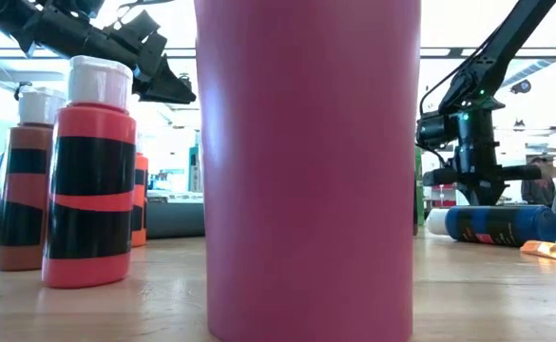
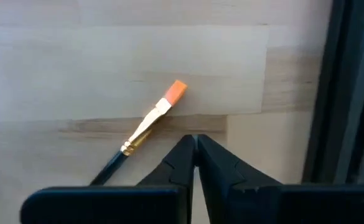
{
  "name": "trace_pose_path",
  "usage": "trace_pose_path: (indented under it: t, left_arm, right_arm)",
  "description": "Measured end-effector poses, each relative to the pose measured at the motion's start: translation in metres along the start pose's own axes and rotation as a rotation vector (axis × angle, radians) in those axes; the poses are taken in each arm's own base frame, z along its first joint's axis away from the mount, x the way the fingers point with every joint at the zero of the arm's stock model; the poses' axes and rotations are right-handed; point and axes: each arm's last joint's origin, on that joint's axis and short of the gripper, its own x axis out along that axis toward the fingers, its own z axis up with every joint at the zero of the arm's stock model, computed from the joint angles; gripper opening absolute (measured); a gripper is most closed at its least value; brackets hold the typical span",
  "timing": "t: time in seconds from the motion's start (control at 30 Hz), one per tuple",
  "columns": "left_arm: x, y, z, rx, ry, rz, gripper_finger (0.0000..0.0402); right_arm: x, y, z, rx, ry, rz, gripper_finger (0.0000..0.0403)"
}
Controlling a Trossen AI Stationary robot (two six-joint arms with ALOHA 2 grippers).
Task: Pick & Place Paint Supplies
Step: Put the silver paint brush into the red cup
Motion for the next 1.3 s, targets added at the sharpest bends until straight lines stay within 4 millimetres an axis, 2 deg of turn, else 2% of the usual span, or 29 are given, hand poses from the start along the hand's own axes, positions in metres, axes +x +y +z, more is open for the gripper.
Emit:
trace_pose_path:
  t: [0.2,0.33,0.57,0.73,0.9,1.1,1.3]
  left_arm:
    - [0.0,0.0,0.0,0.0,0.0,0.0,0.0124]
    - [0.0,0.0,0.0,0.0,0.0,0.0,0.0124]
    - [0.0,0.0,0.0,0.0,0.0,0.0,0.0124]
    - [0.0,0.0,0.0,0.0,0.0,0.0,0.0124]
    - [0.0,0.0,0.0,0.0,0.0,0.0,0.0124]
    - [0.0,0.0,0.0,0.0,0.0,0.0,0.0124]
    - [0.0,0.0,0.0,0.0,0.0,0.0,0.0124]
  right_arm:
    - [-0.008,-0.007,-0.007,-0.014,0.009,-0.056,0.0009]
    - [-0.022,-0.009,-0.011,-0.04,-0.044,-0.032,0.0008]
    - [-0.064,-0.02,-0.023,-0.067,-0.238,0.093,0.0008]
    - [-0.099,-0.029,-0.042,-0.099,-0.41,0.209,0.0008]
    - [-0.123,-0.043,-0.061,-0.141,-0.558,0.297,0.0008]
    - [-0.148,-0.055,-0.08,-0.272,-0.767,0.407,0.0008]
    - [-0.172,-0.054,-0.097,-0.545,-0.94,0.711,0.0008]
